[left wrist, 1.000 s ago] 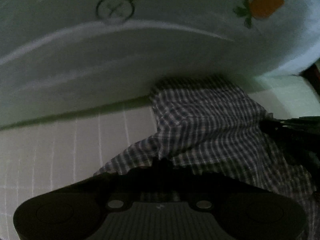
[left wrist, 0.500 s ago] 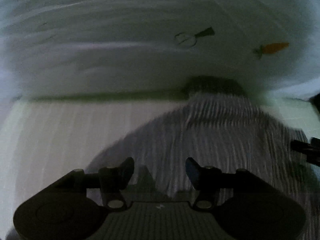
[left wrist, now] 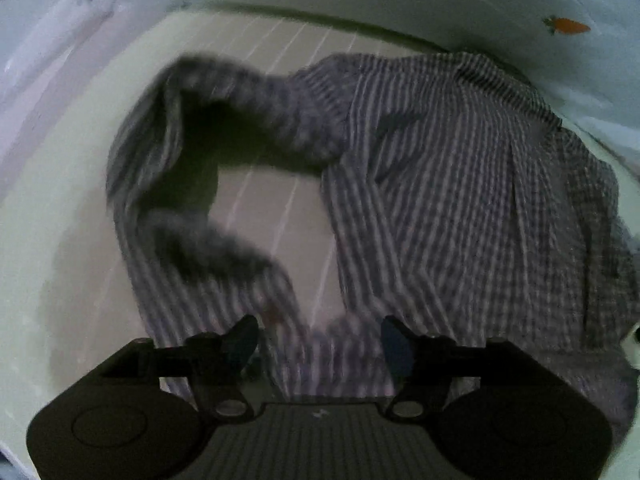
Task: Fold clothes
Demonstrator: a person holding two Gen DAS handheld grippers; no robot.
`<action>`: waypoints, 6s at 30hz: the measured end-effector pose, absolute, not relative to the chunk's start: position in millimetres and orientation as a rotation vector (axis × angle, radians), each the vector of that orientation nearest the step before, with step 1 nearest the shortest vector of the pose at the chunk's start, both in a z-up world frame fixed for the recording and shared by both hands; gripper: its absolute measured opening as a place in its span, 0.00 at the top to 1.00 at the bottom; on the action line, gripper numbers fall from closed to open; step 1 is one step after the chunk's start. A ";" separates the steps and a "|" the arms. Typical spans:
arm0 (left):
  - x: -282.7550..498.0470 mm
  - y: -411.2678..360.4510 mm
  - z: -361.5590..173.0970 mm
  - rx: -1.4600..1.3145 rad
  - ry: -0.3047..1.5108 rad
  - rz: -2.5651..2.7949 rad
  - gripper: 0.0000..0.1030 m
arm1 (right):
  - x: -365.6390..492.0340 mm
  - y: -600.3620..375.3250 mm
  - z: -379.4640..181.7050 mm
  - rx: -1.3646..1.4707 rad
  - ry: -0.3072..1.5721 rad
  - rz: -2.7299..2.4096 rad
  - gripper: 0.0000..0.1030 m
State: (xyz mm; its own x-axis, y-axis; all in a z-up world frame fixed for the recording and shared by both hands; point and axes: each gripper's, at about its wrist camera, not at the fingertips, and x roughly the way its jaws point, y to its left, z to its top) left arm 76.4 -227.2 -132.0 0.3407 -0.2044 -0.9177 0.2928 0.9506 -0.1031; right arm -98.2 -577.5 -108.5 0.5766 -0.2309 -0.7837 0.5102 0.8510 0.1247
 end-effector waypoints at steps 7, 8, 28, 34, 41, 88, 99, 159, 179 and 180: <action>51.7 -211.7 -137.0 -0.024 1.224 -0.310 0.33 | -117.2 -584.6 -127.4 0.447 0.927 -0.441 0.22; 50.5 -209.5 -136.5 -0.043 1.222 -0.312 0.33 | -118.3 -585.2 -129.7 0.469 0.936 -0.429 0.22; -7.7 -182.8 -101.7 -0.097 1.056 -0.402 0.96 | -189.0 -563.3 -95.6 0.532 0.725 -0.297 0.96; -49.5 -151.9 -97.4 -0.039 1.086 -0.404 0.94 | -239.5 -540.3 -71.9 0.433 0.711 -0.277 0.96; -50.8 -122.3 -103.5 -0.113 1.144 -0.327 0.76 | -253.8 -531.6 -83.4 0.443 0.813 -0.328 0.75; -0.7 -214.2 -111.3 0.061 1.081 -0.518 0.18 | -185.4 -567.3 -118.7 0.336 0.873 -0.389 0.00; -1.8 -229.8 -124.4 0.039 1.133 -0.586 0.87 | -184.8 -556.4 -137.0 0.175 1.027 -0.404 0.00; 7.8 -127.1 -145.0 0.042 1.143 -0.235 0.32 | -204.7 -566.6 -115.8 0.388 0.961 -0.451 0.40; 30.6 -151.9 -119.4 0.028 1.044 -0.277 0.32 | -158.9 -582.4 -93.5 0.408 0.852 -0.407 0.38; 33.9 -155.6 -119.4 0.029 1.043 -0.279 0.32 | -154.5 -583.5 -92.8 0.416 0.847 -0.401 0.38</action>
